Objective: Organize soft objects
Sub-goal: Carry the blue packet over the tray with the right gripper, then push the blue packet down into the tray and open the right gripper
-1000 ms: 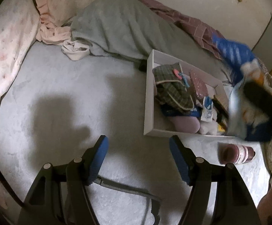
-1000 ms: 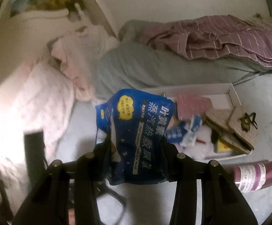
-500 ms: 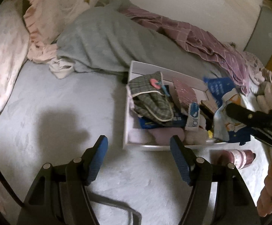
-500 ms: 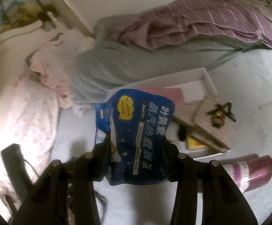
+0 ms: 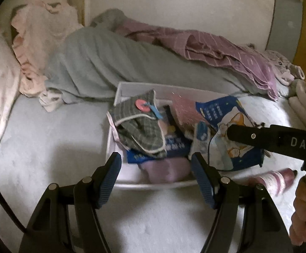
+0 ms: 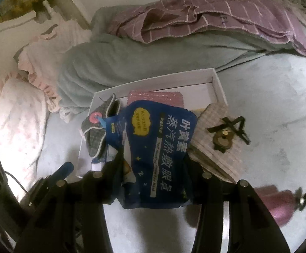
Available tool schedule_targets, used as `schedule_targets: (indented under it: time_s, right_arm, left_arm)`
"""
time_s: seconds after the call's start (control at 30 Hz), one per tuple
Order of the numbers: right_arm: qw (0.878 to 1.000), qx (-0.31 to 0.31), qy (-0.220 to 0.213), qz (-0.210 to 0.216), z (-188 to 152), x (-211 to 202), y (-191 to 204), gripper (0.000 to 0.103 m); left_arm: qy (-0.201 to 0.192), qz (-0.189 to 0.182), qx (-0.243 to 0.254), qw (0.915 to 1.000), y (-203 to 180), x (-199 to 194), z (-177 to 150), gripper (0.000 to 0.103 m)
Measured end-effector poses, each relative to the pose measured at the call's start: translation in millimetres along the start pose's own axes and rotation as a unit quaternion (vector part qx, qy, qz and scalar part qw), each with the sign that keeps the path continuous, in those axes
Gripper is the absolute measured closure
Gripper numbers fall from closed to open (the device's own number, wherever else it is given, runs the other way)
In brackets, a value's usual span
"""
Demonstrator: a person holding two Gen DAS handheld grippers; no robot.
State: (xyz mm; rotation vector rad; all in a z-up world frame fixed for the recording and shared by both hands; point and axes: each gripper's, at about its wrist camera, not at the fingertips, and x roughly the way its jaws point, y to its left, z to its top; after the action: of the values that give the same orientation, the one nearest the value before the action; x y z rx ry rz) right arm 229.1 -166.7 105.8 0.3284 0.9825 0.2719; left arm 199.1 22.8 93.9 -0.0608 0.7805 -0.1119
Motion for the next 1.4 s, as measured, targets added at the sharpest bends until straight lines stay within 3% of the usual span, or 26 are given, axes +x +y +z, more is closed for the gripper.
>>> schedule_targets:
  time_s: [0.17, 0.27, 0.33, 0.43, 0.8, 0.93, 1.07, 1.13, 1.4]
  right_arm:
    - [0.999, 0.009, -0.008, 0.032, -1.9, 19.1, 3.5, 0.052]
    - [0.999, -0.004, -0.033, 0.042, -3.7, 26.5, 9.8, 0.047]
    - [0.998, -0.016, -0.054, 0.036, -6.2, 33.4, 13.0, 0.037]
    - [0.998, -0.017, -0.067, 0.013, -8.2, 42.5, 10.4, 0.036]
    - [0.996, -0.028, -0.085, 0.01, -1.2, 17.3, 8.1, 0.036]
    - [0.996, -0.037, -0.067, 0.035, -0.6, 12.2, 14.4, 0.056]
    - [0.997, -0.025, -0.032, 0.059, -6.8, 40.6, 16.1, 0.073]
    - [0.998, -0.023, -0.042, 0.043, -11.0, 57.0, 12.0, 0.094]
    - [0.997, -0.001, -0.058, 0.058, -8.1, 64.4, -3.9, 0.103]
  left_arm:
    - [-0.011, 0.007, -0.024, 0.9996, 10.5, 8.7, 0.6, 0.034]
    - [-0.015, 0.016, -0.041, 0.9989, 20.1, 12.2, 0.0, 0.034]
    - [-0.011, 0.016, -0.047, 0.9987, 24.1, 14.2, -0.8, 0.034]
    - [-0.009, 0.017, -0.052, 0.9985, 27.4, 16.1, -2.0, 0.034]
    - [0.0, 0.005, -0.055, 0.9985, 29.9, 15.2, -1.9, 0.034]
    - [0.001, 0.003, -0.059, 0.9982, 31.4, 13.3, -1.3, 0.034]
    - [0.003, 0.012, -0.053, 0.9985, 29.7, 14.2, -1.9, 0.034]
    - [0.006, 0.014, -0.052, 0.9985, 29.3, 15.6, -2.3, 0.034]
    - [0.007, 0.016, -0.049, 0.9986, 29.1, 15.9, -2.6, 0.034]
